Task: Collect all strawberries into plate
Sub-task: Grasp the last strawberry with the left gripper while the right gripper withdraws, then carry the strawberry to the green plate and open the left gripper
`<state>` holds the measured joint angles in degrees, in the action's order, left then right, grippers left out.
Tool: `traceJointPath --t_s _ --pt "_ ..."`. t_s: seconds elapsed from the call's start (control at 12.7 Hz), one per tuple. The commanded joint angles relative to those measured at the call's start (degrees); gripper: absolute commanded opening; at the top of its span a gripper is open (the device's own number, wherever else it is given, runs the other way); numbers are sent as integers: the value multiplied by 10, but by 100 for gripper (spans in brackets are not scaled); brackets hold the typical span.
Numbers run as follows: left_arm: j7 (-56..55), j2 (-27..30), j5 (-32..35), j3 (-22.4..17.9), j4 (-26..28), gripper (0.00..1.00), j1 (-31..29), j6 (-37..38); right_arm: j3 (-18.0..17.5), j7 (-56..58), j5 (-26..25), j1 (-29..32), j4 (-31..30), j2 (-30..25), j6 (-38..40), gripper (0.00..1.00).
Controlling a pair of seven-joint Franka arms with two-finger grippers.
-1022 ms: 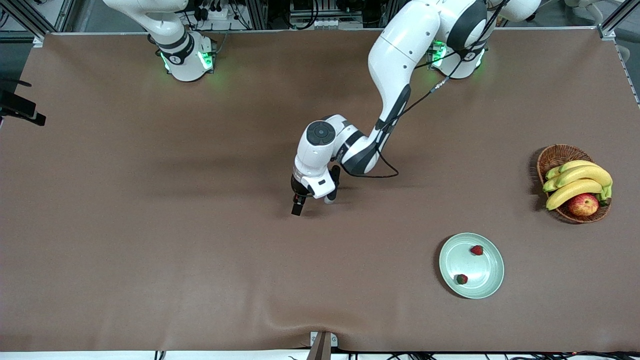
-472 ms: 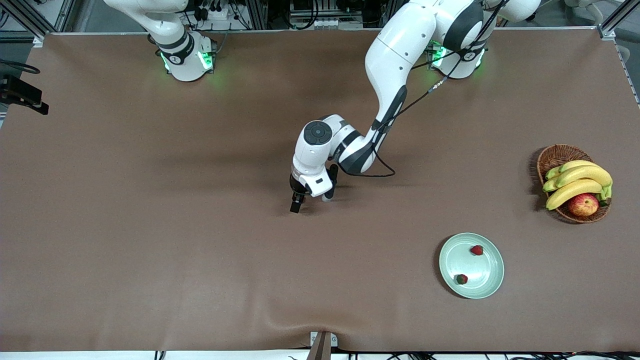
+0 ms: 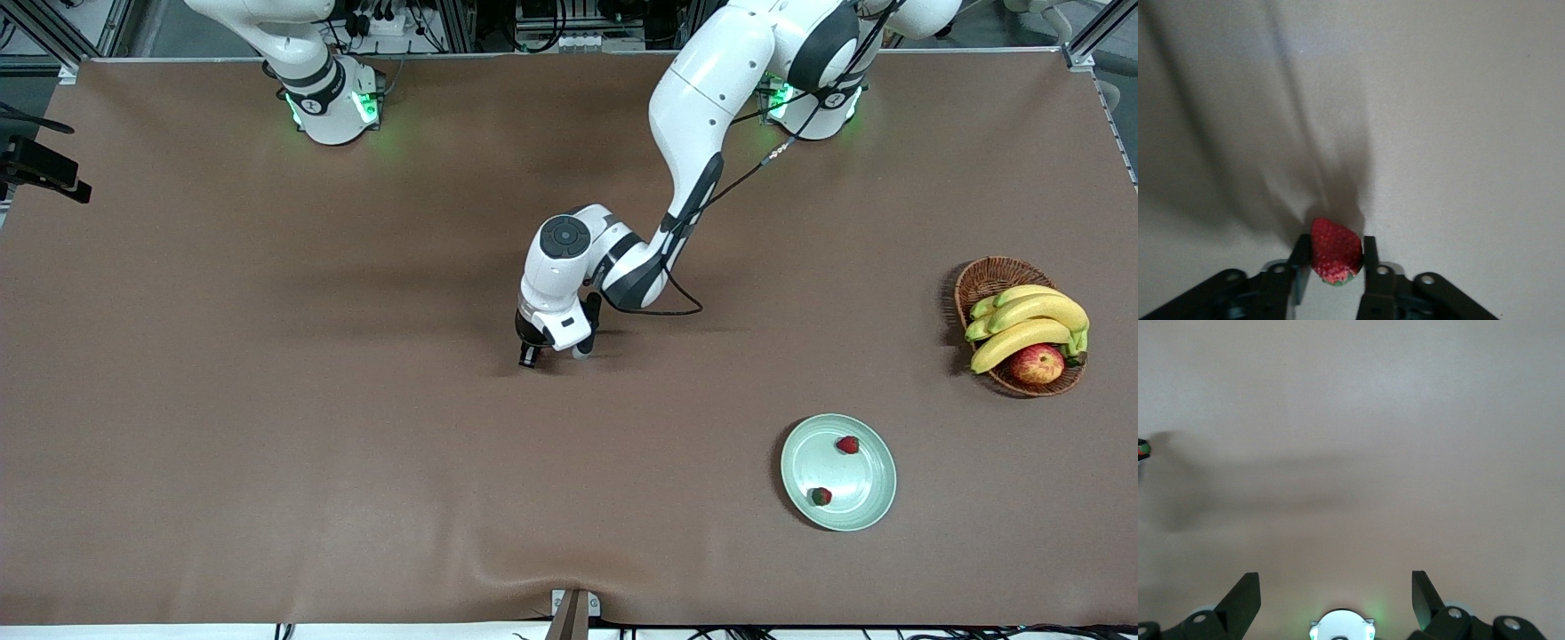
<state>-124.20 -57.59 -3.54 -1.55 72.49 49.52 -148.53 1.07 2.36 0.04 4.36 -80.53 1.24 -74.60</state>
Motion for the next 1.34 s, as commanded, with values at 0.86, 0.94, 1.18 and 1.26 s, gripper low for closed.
traceJointPath --t_s 0.86,0.94,1.18,1.26 --pt "128 80 9 -113 24 0 -276 109 -12 -13 1 14 16 -5 9 100" --pt "141 83 8 -111 40 0 -279 109 -11 -12 0 15 15 -5 16 100" --pt "157 87 7 -110 57 83 -278 110 -12 0 -35 14 18 -5 20 100" --pt "157 91 6 -109 57 100 -277 111 -13 1 -46 13 18 -6 30 100"
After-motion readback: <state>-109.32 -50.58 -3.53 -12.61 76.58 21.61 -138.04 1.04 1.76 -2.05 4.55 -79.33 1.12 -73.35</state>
